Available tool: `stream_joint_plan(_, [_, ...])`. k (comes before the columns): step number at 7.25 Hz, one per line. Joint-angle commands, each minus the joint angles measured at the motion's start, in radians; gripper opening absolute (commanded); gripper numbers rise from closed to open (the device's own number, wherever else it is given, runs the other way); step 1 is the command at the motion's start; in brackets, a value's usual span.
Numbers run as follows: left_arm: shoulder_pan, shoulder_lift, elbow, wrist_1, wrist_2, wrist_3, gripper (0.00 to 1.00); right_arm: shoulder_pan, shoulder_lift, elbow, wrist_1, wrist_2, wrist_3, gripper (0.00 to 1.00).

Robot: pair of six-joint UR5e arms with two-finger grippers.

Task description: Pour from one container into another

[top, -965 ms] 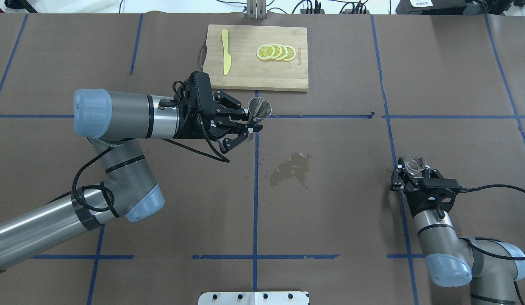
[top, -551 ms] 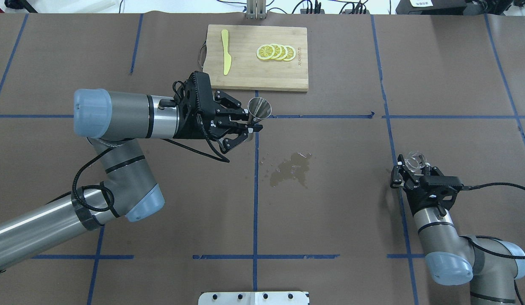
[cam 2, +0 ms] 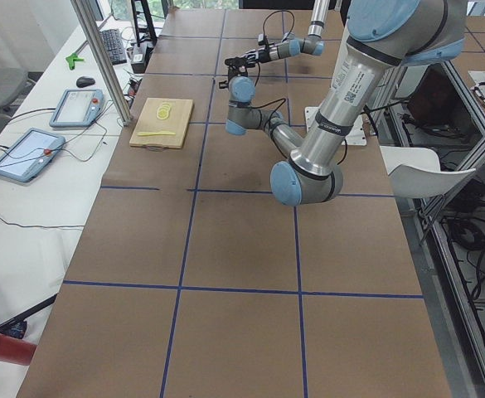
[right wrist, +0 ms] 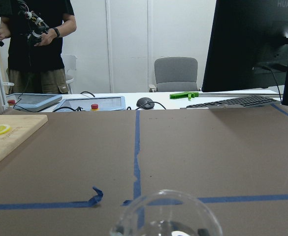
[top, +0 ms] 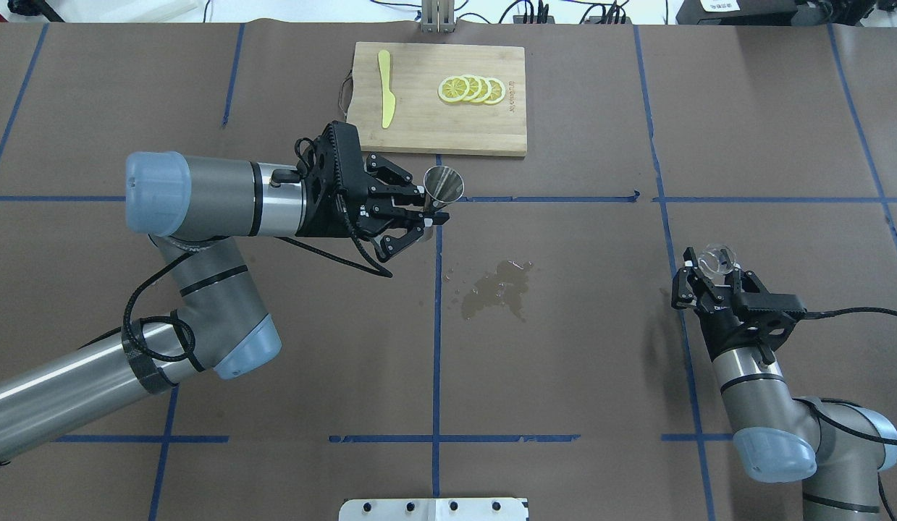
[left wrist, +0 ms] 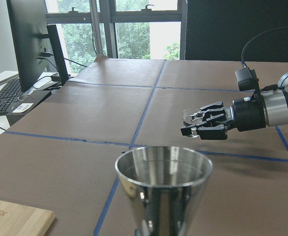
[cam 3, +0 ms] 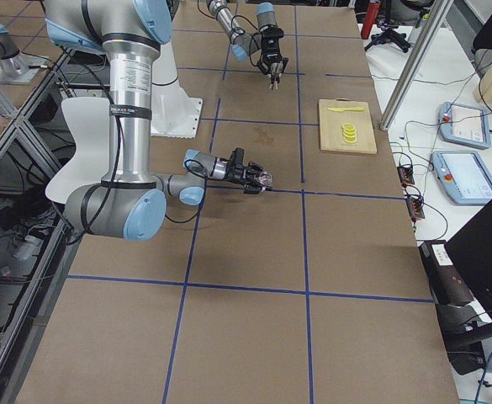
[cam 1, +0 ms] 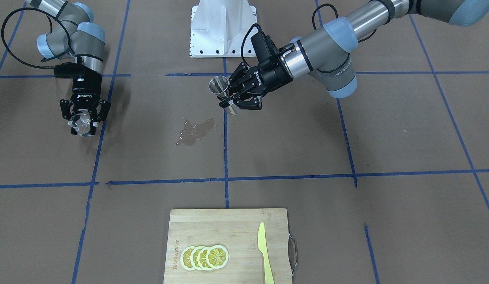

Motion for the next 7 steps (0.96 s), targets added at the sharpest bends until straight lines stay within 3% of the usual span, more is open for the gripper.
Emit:
stream_joint_plan(1, [0.0, 0.0, 0.0, -0.001, 0.0, 0.0, 0.0, 0.005, 0.053, 0.003, 0.004, 0.0, -0.073, 0.0])
stream_joint_plan(3, [0.0, 0.0, 0.0, 0.0, 0.002, 0.0, 0.0, 0.008, 0.15, 0.006, 0.003, 0.036, -0.219, 0.0])
stream_joint_plan(5, [0.0, 0.0, 0.0, 0.0, 0.012, 0.0, 0.0, 0.01, 0.2, 0.073, 0.0, 0.068, -0.446, 0.0])
stream_joint_plan(7, [0.001, 0.0, 0.006, 0.0, 0.022, 0.002, 0.0, 0.01, 0.254, 0.145, -0.005, 0.126, -0.509, 0.0])
